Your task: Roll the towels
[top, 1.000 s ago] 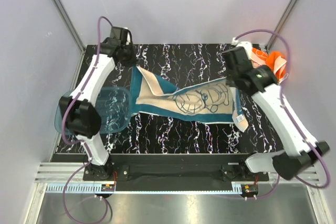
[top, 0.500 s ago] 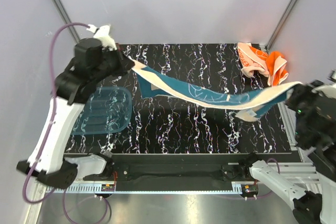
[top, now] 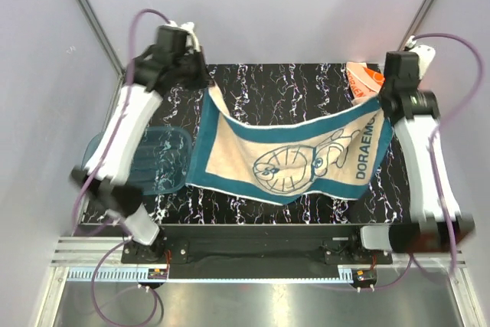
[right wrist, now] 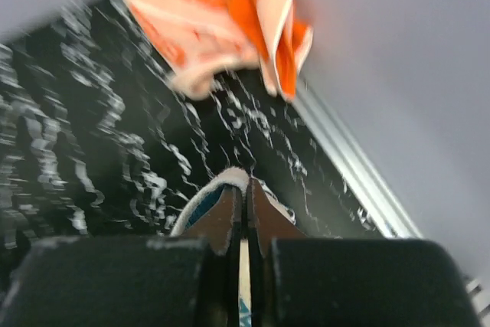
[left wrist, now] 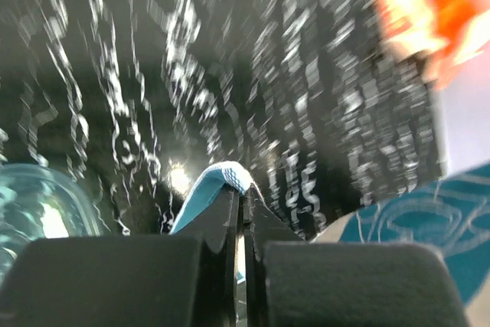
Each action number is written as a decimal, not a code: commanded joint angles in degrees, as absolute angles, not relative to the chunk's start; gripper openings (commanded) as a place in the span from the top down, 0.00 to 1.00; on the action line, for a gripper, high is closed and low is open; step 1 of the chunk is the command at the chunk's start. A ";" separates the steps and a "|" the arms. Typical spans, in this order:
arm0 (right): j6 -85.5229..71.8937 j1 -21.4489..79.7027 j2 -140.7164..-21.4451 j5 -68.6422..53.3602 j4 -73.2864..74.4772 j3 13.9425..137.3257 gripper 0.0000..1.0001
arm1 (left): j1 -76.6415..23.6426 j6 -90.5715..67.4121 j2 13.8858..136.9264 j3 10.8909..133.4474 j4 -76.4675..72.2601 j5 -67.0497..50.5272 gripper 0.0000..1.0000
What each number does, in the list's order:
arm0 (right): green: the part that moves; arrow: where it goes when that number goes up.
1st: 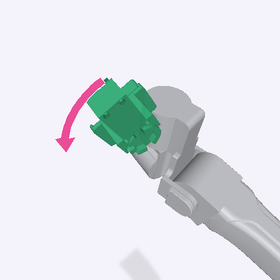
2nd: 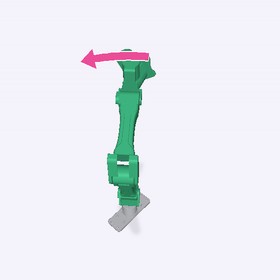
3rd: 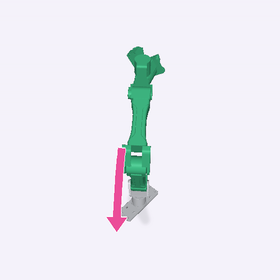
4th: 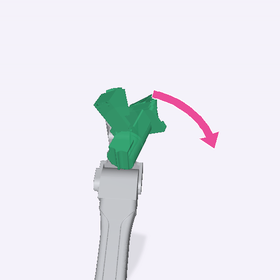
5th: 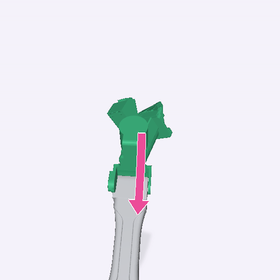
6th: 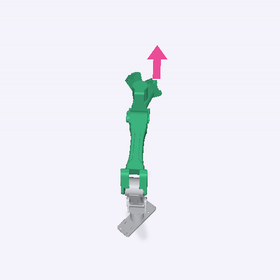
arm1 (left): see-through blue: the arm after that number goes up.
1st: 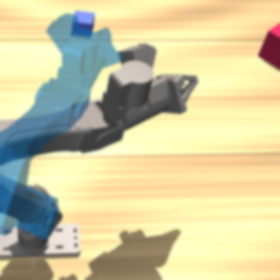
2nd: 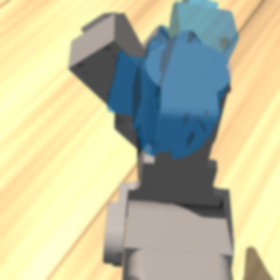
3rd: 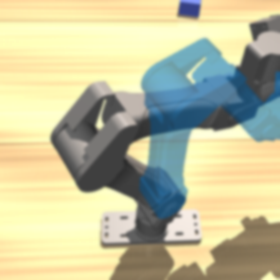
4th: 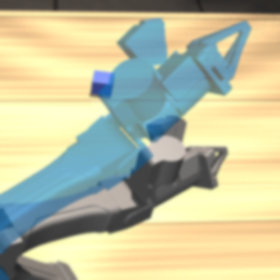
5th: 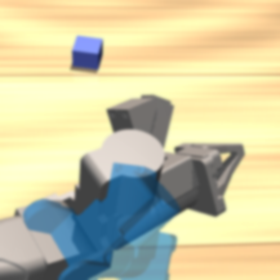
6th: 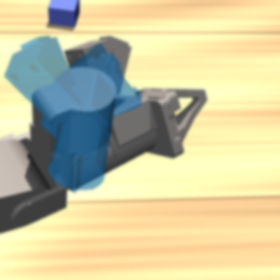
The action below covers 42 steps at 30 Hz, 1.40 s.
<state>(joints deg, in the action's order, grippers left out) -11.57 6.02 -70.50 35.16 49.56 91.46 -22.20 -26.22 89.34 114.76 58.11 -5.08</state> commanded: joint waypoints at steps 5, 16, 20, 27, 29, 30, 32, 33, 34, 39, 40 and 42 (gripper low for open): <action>-21.26 -1.67 -100.77 17.22 48.24 97.09 1.00 | -17.85 -30.84 116.69 119.86 58.18 -11.60 1.00; -17.77 -3.08 -133.76 18.99 47.46 119.34 1.00 | -8.00 -31.91 139.74 134.30 56.43 -14.42 1.00; -15.65 -3.34 -135.88 20.56 46.94 123.75 1.00 | -4.41 -30.41 140.45 134.38 54.59 -10.30 1.00; -12.05 -3.51 -136.30 13.39 41.39 125.32 1.00 | -0.62 -29.36 144.93 139.48 53.09 -11.77 1.00; -11.08 -3.52 -138.42 10.21 43.66 129.61 1.00 | -0.53 -28.92 145.37 139.39 52.39 -12.39 1.00; -11.07 -3.52 -140.69 9.85 44.73 131.20 1.00 | -0.53 -28.83 145.81 139.13 52.12 -12.74 1.00; -10.55 -3.52 -142.46 9.49 46.31 134.63 1.00 | -0.53 -28.22 146.16 138.69 51.86 -13.01 1.00; -10.55 -3.52 -143.60 9.84 46.58 135.34 0.97 | -0.53 -27.95 146.25 138.34 51.77 -13.01 1.00; -10.63 -3.69 -143.96 10.19 46.58 135.87 0.94 | -0.53 -27.78 146.25 137.90 51.42 -13.09 1.00; -10.19 -4.39 -144.23 14.66 46.14 139.38 0.11 | -0.44 -25.84 145.64 138.60 50.01 -15.12 0.77; -10.37 -4.57 -144.14 16.07 46.93 140.44 0.04 | -0.44 -25.58 145.03 138.78 50.10 -14.94 0.72; -10.63 -5.10 -142.22 18.71 48.59 142.11 0.03 | -0.53 -24.96 142.23 138.17 50.01 -14.33 0.59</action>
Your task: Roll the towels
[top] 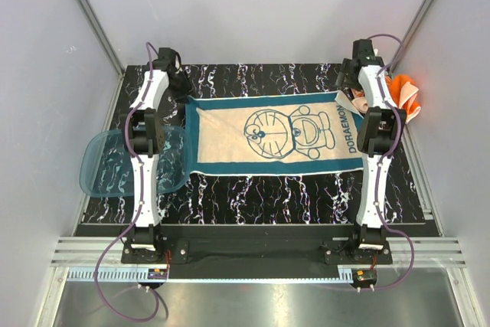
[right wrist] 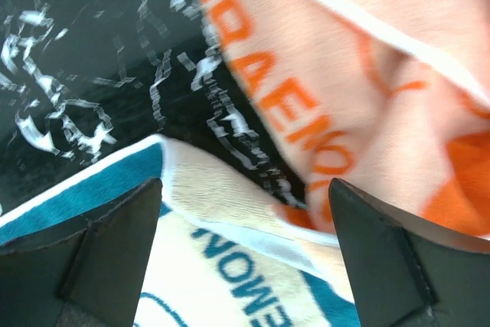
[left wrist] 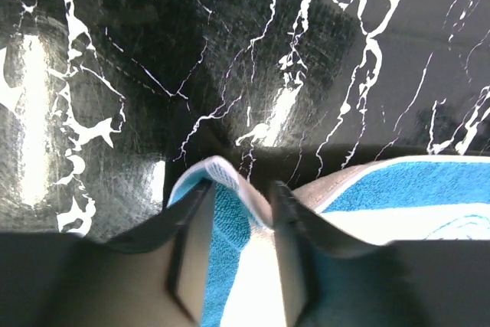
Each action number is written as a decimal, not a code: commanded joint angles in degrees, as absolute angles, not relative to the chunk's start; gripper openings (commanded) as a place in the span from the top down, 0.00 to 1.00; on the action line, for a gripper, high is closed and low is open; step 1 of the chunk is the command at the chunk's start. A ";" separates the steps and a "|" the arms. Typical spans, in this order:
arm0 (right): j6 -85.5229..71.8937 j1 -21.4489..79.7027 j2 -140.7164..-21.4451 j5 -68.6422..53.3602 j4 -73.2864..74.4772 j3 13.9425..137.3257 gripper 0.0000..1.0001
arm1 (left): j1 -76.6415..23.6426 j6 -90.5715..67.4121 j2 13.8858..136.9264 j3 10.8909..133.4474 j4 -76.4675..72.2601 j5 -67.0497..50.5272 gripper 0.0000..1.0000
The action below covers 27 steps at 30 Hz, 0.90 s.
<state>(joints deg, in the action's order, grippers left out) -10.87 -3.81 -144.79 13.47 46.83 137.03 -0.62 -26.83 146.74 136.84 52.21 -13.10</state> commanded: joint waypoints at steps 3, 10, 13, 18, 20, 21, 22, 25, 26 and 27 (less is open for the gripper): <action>-11.42 -5.10 -135.30 19.69 48.43 138.53 0.03 | -0.97 -24.70 136.86 136.94 49.83 -12.84 0.40; -16.69 -4.92 -108.75 7.50 39.22 107.97 0.04 | -7.10 -22.68 121.84 128.08 52.91 -5.03 0.01; -17.75 -3.35 -99.77 0.18 34.81 94.60 0.04 | -9.13 -23.28 113.49 115.08 51.77 -3.87 0.01; -19.94 1.91 -92.03 -2.98 36.56 83.42 0.05 | -11.42 -23.55 100.21 94.34 47.56 -2.81 0.01; -20.56 5.88 -90.45 -3.43 36.30 79.83 0.05 | -12.65 -23.12 96.79 86.68 43.96 -5.97 0.01; -21.26 7.37 -89.31 -3.34 36.39 78.85 0.05 | -13.35 -23.03 96.33 85.01 43.51 -6.24 0.01; -21.62 8.51 -88.86 -3.17 36.30 77.97 0.05 | -14.93 -23.11 95.98 83.69 42.46 -8.42 0.01; -22.76 11.33 -87.37 -3.25 36.47 75.59 0.05 | -17.04 -24.95 95.80 77.88 39.39 -14.13 0.01; -22.94 12.12 -86.75 -3.16 37.00 74.89 0.05 | -17.40 -25.40 95.63 75.43 38.68 -14.93 0.01; -22.94 12.30 -86.23 -2.90 37.26 74.45 0.05 | -17.92 -25.75 95.63 74.63 38.06 -15.20 0.01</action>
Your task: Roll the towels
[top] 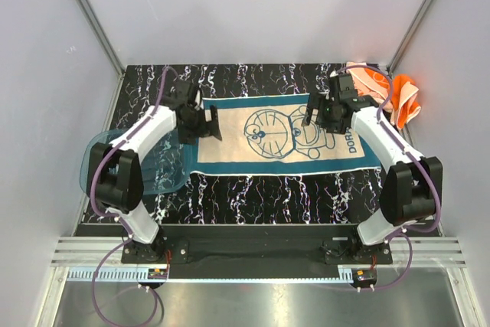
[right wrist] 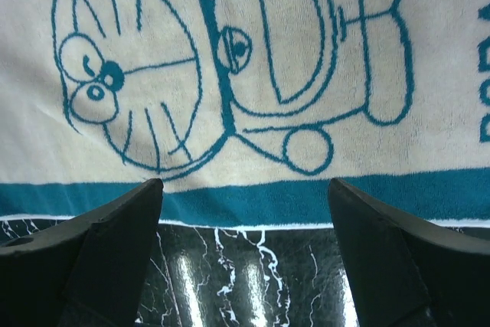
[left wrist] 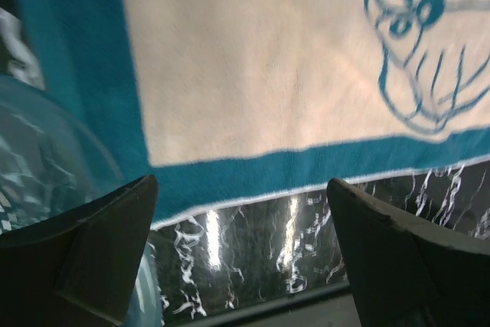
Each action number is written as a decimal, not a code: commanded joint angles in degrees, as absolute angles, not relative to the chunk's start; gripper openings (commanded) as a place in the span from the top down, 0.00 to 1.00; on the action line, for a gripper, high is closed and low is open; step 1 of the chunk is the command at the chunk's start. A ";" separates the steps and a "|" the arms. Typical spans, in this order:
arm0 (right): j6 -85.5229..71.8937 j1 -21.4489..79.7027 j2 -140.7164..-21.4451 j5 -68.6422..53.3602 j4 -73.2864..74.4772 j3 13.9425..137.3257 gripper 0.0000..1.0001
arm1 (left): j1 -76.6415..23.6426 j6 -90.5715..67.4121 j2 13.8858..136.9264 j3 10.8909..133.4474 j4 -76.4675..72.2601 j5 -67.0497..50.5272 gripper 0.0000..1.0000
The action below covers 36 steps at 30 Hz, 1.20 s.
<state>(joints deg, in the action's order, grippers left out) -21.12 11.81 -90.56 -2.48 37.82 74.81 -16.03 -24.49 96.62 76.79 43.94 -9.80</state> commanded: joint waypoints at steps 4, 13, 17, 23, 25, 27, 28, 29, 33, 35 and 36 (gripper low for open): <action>-22.85 12.48 -83.68 -2.11 38.58 72.16 0.04 | -19.16 -26.54 95.97 73.30 39.54 -11.98 0.01; -22.85 12.48 -80.16 -0.35 41.48 69.18 0.02 | -16.97 -24.00 93.96 71.02 45.52 -0.71 0.01; -23.64 12.48 -78.84 1.93 41.22 67.77 0.01 | -15.47 -23.29 92.90 70.75 47.02 2.19 0.01; -23.73 12.48 -76.91 1.49 42.27 67.59 0.01 | -15.03 -23.73 91.15 72.16 50.80 7.46 0.01; -23.64 12.48 -76.38 1.93 43.15 67.59 0.01 | -15.46 -24.34 89.05 71.90 51.76 8.35 0.01; -23.55 12.48 -75.41 2.54 43.59 67.24 0.00 | -16.34 -25.22 87.55 70.76 51.94 8.26 0.01; -23.55 12.48 -75.06 3.51 43.68 66.71 0.00 | -17.48 -26.79 86.41 70.14 51.42 7.13 0.02; -23.64 12.48 -74.54 4.12 43.59 66.36 0.01 | -18.19 -27.68 85.96 69.09 50.72 5.81 0.04; -24.26 12.57 -74.09 5.98 43.42 64.87 0.00 | -22.22 -33.12 85.52 63.90 45.10 0.97 0.11; -24.35 12.39 -73.83 5.98 43.33 64.25 0.00 | -23.81 -35.41 86.22 62.76 43.07 1.93 0.14; -24.17 12.39 -73.74 5.89 43.33 64.16 0.00 | -24.34 -36.12 86.74 62.67 42.72 2.72 0.16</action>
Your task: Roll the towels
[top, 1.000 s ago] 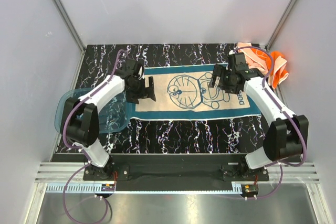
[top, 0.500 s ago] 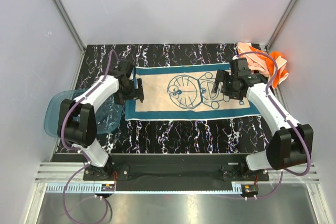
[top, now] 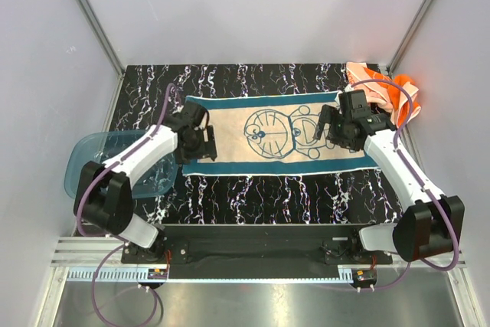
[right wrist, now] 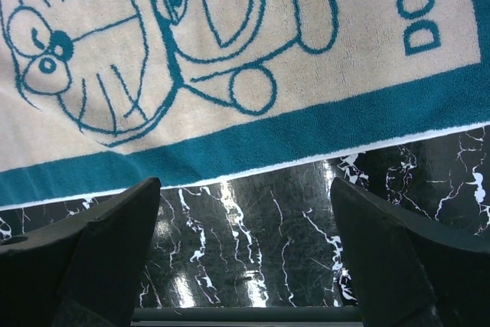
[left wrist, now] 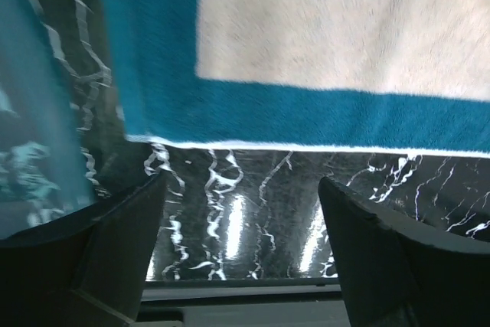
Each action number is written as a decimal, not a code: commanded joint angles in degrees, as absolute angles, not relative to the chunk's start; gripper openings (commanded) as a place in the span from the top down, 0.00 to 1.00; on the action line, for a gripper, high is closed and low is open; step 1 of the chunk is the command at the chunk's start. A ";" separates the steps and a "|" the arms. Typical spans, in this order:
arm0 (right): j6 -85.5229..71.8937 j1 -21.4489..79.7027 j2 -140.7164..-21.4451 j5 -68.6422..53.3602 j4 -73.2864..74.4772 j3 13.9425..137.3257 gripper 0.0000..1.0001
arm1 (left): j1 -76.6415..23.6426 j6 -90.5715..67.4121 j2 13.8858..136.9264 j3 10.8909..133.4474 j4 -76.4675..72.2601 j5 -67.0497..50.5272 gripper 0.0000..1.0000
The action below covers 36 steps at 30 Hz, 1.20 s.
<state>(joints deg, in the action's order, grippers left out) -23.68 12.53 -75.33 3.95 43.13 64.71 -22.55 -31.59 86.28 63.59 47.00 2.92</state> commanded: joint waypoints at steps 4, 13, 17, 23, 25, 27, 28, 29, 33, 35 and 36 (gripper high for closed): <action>-23.56 12.48 -72.51 5.36 43.59 63.11 0.00 | -25.84 -39.71 90.78 63.28 42.98 8.07 0.25; -23.73 12.48 -69.79 3.08 42.81 59.33 0.00 | -24.53 -42.10 94.31 62.67 44.56 16.25 0.23; -25.13 12.39 -70.31 2.20 41.22 57.75 0.00 | -22.68 -42.28 94.75 60.39 43.07 18.29 0.23; -25.49 12.48 -71.98 0.53 40.43 57.66 0.00 | -20.74 -42.54 95.98 57.13 40.44 17.23 0.29; -25.31 12.48 -72.16 0.88 40.43 57.66 0.00 | -20.65 -42.63 96.50 56.26 39.47 16.79 0.31; -25.31 12.39 -72.42 1.05 40.34 57.48 0.00 | -20.65 -42.80 96.94 54.94 38.42 15.92 0.35; -25.31 12.39 -72.51 1.05 40.34 57.48 0.00 | -20.65 -42.80 97.20 54.50 37.80 15.56 0.37; -25.31 12.48 -72.60 0.97 40.34 57.39 0.00 | -20.65 -42.80 97.47 53.97 37.27 15.38 0.40; -25.75 12.48 -72.95 1.58 40.08 57.04 0.02 | -20.83 -42.37 97.82 53.35 35.69 15.30 0.64; -26.36 12.39 -73.04 2.46 40.08 56.87 0.06 | -20.92 -41.84 98.17 54.48 36.12 15.47 0.81; -26.72 12.39 -72.86 4.03 40.25 56.78 0.09 | -20.83 -41.31 98.43 54.84 36.73 15.38 0.83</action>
<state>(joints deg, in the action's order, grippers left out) -25.39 12.53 -72.99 2.04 41.56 56.95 -21.37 -42.02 95.85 55.83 36.03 14.26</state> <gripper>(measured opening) 0.929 0.207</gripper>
